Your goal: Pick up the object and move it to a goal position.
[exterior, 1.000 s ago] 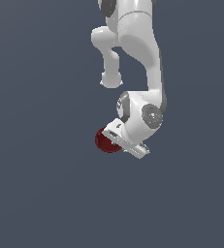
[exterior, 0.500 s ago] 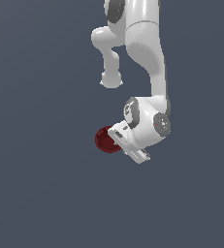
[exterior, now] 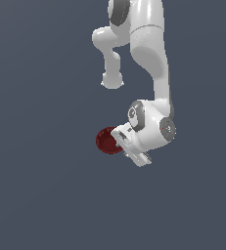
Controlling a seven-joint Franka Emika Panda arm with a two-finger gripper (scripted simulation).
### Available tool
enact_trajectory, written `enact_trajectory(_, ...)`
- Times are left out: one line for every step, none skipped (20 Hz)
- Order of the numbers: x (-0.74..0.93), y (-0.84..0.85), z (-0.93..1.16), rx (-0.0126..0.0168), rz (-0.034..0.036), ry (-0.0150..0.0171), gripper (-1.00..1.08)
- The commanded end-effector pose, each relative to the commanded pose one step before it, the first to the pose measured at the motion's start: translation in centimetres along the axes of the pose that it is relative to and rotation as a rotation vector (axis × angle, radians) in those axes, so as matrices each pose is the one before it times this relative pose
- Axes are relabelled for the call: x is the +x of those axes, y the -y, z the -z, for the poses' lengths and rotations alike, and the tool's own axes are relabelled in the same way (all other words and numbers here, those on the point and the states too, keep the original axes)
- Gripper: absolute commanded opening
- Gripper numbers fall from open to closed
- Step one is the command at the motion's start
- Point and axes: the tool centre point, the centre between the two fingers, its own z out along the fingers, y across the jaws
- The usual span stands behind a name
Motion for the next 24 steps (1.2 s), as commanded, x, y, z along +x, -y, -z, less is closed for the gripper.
enact_trajectory(0.017, 0.009, -0.022, -0.00311, -0.00597, -0.00203, 0.28)
enact_trajectory(-0.023, 0.003, 0.011, 0.00183, 0.00383, 0.00123, 0.28)
enact_trajectory(-0.001, 0.002, -0.042, 0.0, 0.0, 0.0, 0.28)
enact_trajectory(-0.005, 0.005, -0.125, 0.0, 0.0, 0.0, 0.28)
enact_trajectory(-0.008, 0.008, -0.208, 0.0, 0.0, 0.0, 0.28)
enact_trajectory(0.017, -0.02, -0.295, -0.0004, -0.00085, -0.00025, 0.28)
enact_trajectory(-0.017, 0.012, -0.373, 0.0, 0.0, 0.0, 0.28)
enact_trajectory(0.014, -0.027, -0.462, -0.00048, -0.00106, -0.00027, 0.28)
enact_trajectory(-0.026, 0.009, -0.454, 0.0, 0.0, 0.0, 0.28)
enact_trajectory(0.016, -0.035, -0.38, -0.00047, -0.00108, -0.00022, 0.28)
enact_trajectory(-0.019, 0.003, -0.288, 0.0, 0.0, 0.0, 0.28)
enact_trajectory(-0.014, 0.001, -0.205, 0.0, 0.0, 0.0, 0.28)
enact_trajectory(0.015, -0.023, -0.129, -0.00026, -0.00063, -0.0001, 0.28)
enact_trajectory(-0.003, 0.0, -0.041, 0.0, 0.0, 0.0, 0.28)
enact_trajectory(0.0, 0.0, 0.0, 0.0, 0.0, 0.0, -1.0)
enact_trajectory(0.0, 0.0, 0.0, 0.0, 0.0, 0.0, -1.0)
enact_trajectory(0.0, 0.0, 0.0, 0.0, 0.0, 0.0, -1.0)
enact_trajectory(0.0, 0.0, 0.0, 0.0, 0.0, 0.0, -1.0)
enact_trajectory(0.0, 0.0, 0.0, 0.0, 0.0, 0.0, -1.0)
enact_trajectory(0.0, 0.0, 0.0, 0.0, 0.0, 0.0, -1.0)
enact_trajectory(0.0, 0.0, 0.0, 0.0, 0.0, 0.0, -1.0)
enact_trajectory(0.0, 0.0, 0.0, 0.0, 0.0, 0.0, -1.0)
enact_trajectory(0.0, 0.0, 0.0, 0.0, 0.0, 0.0, -1.0)
enact_trajectory(0.0, 0.0, 0.0, 0.0, 0.0, 0.0, -1.0)
